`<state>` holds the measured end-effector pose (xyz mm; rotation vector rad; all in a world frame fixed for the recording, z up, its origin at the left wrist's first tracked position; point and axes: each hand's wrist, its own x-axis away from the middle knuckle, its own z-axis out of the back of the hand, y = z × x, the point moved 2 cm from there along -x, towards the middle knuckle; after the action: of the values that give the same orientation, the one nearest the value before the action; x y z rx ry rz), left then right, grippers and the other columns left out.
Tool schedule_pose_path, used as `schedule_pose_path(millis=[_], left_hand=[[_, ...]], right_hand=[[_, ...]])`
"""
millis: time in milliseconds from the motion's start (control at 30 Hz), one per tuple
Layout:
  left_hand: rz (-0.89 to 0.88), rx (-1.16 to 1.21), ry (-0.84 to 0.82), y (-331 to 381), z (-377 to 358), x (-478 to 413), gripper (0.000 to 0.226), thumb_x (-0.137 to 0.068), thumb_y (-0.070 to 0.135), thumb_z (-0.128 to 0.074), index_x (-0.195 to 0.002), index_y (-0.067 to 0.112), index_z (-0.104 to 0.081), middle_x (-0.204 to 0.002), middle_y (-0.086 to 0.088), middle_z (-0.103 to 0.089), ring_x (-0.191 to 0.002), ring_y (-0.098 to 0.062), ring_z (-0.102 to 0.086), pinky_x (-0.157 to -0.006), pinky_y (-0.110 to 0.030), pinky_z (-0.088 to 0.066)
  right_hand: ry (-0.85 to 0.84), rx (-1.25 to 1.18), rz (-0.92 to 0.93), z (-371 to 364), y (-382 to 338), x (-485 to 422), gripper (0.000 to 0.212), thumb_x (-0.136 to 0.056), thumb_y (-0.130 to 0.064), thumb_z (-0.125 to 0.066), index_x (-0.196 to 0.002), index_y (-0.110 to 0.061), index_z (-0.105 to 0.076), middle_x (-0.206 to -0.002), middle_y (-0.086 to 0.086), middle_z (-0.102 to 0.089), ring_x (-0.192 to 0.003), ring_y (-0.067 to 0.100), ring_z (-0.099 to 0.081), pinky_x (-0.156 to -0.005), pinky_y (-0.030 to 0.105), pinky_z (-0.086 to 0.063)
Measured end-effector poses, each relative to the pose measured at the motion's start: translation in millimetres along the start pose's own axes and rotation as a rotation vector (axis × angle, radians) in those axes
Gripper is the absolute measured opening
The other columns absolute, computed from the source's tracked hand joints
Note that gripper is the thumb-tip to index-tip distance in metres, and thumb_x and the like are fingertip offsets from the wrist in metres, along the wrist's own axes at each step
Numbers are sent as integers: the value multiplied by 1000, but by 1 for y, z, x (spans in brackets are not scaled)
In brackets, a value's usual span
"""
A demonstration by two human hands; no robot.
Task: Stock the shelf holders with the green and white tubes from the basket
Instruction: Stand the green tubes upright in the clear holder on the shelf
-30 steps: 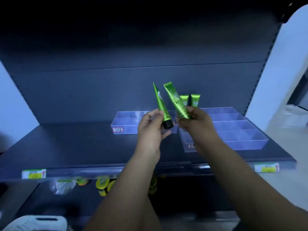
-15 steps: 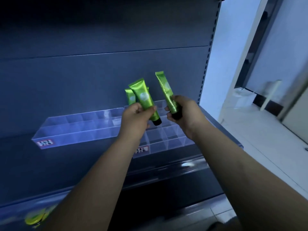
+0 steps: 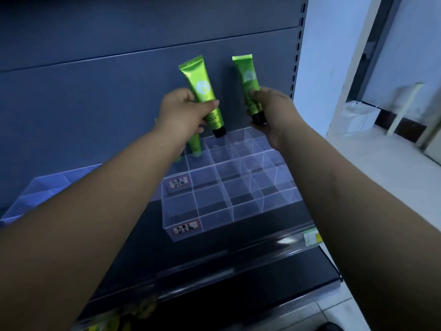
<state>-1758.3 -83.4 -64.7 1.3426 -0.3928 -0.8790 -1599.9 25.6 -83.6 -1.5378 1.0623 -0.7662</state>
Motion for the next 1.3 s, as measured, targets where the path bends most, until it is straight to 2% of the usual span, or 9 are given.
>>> schedule_pose_path(millis=[133,333,500,667,800,933,1067,1133,1300], left_hand=[[-26,-73,-28,9,-5,-29,33,-81,24,-85,-97,21,-56,-104,-14,-77,-86,-30,-77,-74,-44,-60],[-97,-204,-4,7,-8,-64,45,-82,29,-84,-62,22,-44,-78,-16,-65,-70,-23,-70,-61,-28,-44],[-168,-252,-24,0,-14,-73,30,-82,11,-84,-77,19,-56,-82,-12,-67,-67,-22,-66,-54,-23,-51],[-185,-236,-36,-7,-16,-78,30,-82,7,-83,-100,-7,-65,-98,-29,-71,-84,-35,-75,-73,-40,-64],[-214,-390,-56,-5,-18,-81,40,-80,25,-85,-91,-10,-69,-78,-18,-64,-68,-17,-55,-62,-27,-43],[-242,-414,-75,-6,-21,-82,45,-73,31,-86,-88,-9,-69,-88,-30,-70,-70,-18,-59,-68,-42,-56],[-247,-456,-99,-9,-28,-83,20,-77,16,-87,-79,12,-67,-78,-8,-63,-68,-14,-54,-65,-26,-43],[-262,-491,-107,-11,-30,-84,25,-77,14,-87,-76,20,-63,-74,-1,-59,-64,-11,-49,-61,-23,-39],[-256,-609,-133,-16,-34,-84,22,-76,19,-88,-86,12,-69,-72,1,-57,-62,-11,-47,-62,-25,-39]], right_hand=[[-28,-54,-26,-5,11,-26,6,-98,-25,-64,-98,-19,-66,-84,3,-76,-70,14,-67,-68,28,-50],[-38,22,69,-5,14,-54,19,-95,-32,-70,-96,-14,-69,-86,7,-77,-73,19,-61,-65,29,-46],[-59,101,109,-4,17,-69,14,-93,-24,-71,-81,-19,-67,-85,8,-76,-73,20,-64,-66,28,-48],[-80,101,82,-3,26,-73,9,-90,-13,-74,-90,-9,-67,-79,10,-65,-70,23,-61,-58,30,-48],[-80,162,103,-6,35,-77,6,-90,-10,-71,-94,-7,-68,-81,10,-64,-70,21,-59,-59,30,-48],[-95,174,184,-10,38,-80,15,-91,-5,-68,-105,-10,-72,-93,5,-74,-75,10,-67,-63,23,-53],[-50,217,210,-10,40,-84,3,-90,-14,-67,-87,-15,-68,-81,4,-68,-72,15,-62,-64,30,-52],[-9,266,246,-8,40,-87,8,-89,-16,-63,-82,-15,-65,-73,2,-62,-65,15,-56,-60,29,-48],[-26,531,335,-9,48,-95,22,-87,-26,-61,-84,-4,-67,-73,1,-63,-68,13,-56,-70,35,-52]])
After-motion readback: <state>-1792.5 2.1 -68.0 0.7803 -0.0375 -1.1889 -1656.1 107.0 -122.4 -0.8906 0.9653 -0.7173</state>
